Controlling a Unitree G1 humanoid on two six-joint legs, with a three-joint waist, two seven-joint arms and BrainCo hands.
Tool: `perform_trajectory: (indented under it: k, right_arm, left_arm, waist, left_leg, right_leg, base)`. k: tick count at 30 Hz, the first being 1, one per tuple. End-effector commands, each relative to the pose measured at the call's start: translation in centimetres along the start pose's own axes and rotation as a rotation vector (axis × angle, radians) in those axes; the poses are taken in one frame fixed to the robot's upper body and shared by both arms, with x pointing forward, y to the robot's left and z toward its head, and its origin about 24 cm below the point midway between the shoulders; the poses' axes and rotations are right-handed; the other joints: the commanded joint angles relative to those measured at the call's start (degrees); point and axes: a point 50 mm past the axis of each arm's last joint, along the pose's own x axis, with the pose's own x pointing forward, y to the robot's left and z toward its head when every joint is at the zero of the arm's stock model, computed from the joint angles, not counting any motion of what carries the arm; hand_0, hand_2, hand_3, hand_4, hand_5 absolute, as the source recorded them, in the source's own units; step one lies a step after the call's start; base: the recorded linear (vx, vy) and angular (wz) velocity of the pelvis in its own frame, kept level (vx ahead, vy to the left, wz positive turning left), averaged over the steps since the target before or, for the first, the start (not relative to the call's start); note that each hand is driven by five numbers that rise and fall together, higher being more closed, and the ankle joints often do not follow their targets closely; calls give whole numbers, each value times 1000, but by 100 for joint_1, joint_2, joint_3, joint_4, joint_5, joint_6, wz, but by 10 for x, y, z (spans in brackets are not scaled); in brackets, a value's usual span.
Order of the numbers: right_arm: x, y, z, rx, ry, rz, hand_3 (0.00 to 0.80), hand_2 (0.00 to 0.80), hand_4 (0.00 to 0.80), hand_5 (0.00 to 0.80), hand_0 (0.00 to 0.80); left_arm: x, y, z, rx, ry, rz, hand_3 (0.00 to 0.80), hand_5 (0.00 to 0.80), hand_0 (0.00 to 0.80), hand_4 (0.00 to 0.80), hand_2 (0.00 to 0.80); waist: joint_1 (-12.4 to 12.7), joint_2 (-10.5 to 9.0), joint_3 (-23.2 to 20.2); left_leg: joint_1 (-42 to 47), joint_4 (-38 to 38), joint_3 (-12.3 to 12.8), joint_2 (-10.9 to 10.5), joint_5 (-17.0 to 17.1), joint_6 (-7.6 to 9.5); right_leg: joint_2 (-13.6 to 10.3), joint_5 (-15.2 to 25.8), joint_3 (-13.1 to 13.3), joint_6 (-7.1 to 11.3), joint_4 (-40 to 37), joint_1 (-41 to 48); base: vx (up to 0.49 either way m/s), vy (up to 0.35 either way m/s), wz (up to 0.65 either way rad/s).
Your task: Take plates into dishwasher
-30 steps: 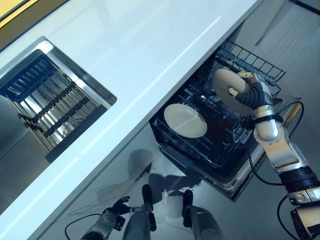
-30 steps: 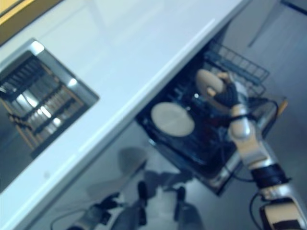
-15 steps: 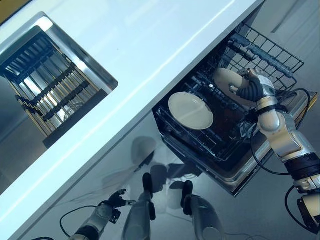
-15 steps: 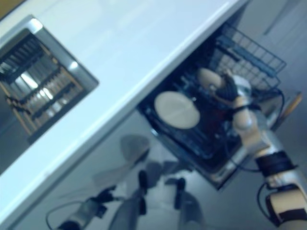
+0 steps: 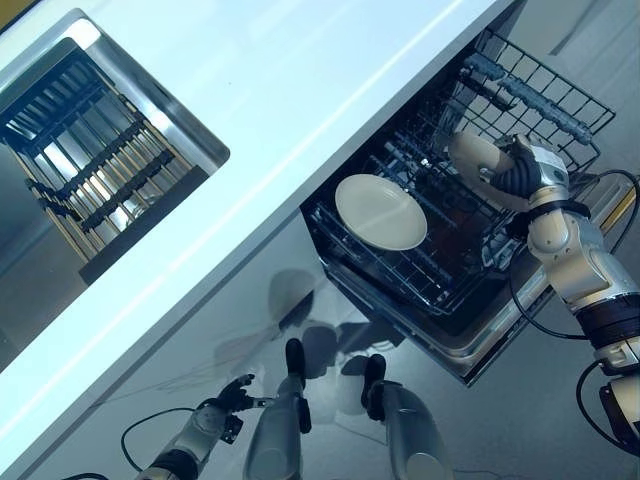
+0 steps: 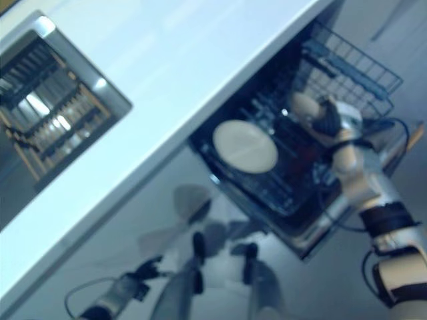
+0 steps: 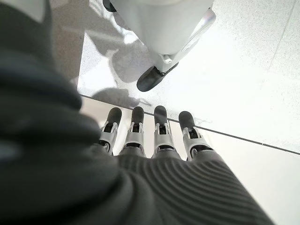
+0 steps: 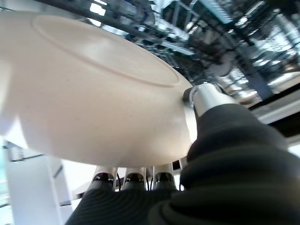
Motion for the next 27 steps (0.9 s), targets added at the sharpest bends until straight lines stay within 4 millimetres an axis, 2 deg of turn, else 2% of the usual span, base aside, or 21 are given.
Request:
perform_trajectory:
  k: [1, 12, 27]
  right_arm:
    - [18, -25, 22, 79, -28, -127, 800, 800, 800, 800, 800]
    - [19, 5, 27, 135, 18, -74, 800, 800, 800, 800, 800]
    - [18, 27, 35, 162, 53, -75, 800, 800, 800, 800, 800]
  left_arm:
    - [0, 10, 5, 1, -18, 10, 0, 0, 0, 0, 0]
    - [3, 5, 14, 2, -32, -1, 0, 0, 0, 0, 0]
    - [6, -2, 23, 0, -50, -18, 0, 0, 0, 0, 0]
  waist:
    - [56, -307, 176]
    - [88, -181, 202]
    - [103, -26, 230]
  left_leg:
    - [215, 198, 316, -390, -864, 213]
    - [224, 121, 316, -430, -825, 227]
    - [278, -5, 324, -494, -794, 253]
  right_leg:
    - [508, 317, -264, -76, -1718, 909]
    - [475, 334, -254, -79, -1708, 836]
    - [447, 344, -240, -68, -1707, 790]
  base:
    - [0, 0, 0]
    - [0, 0, 0]
    - [0, 0, 0]
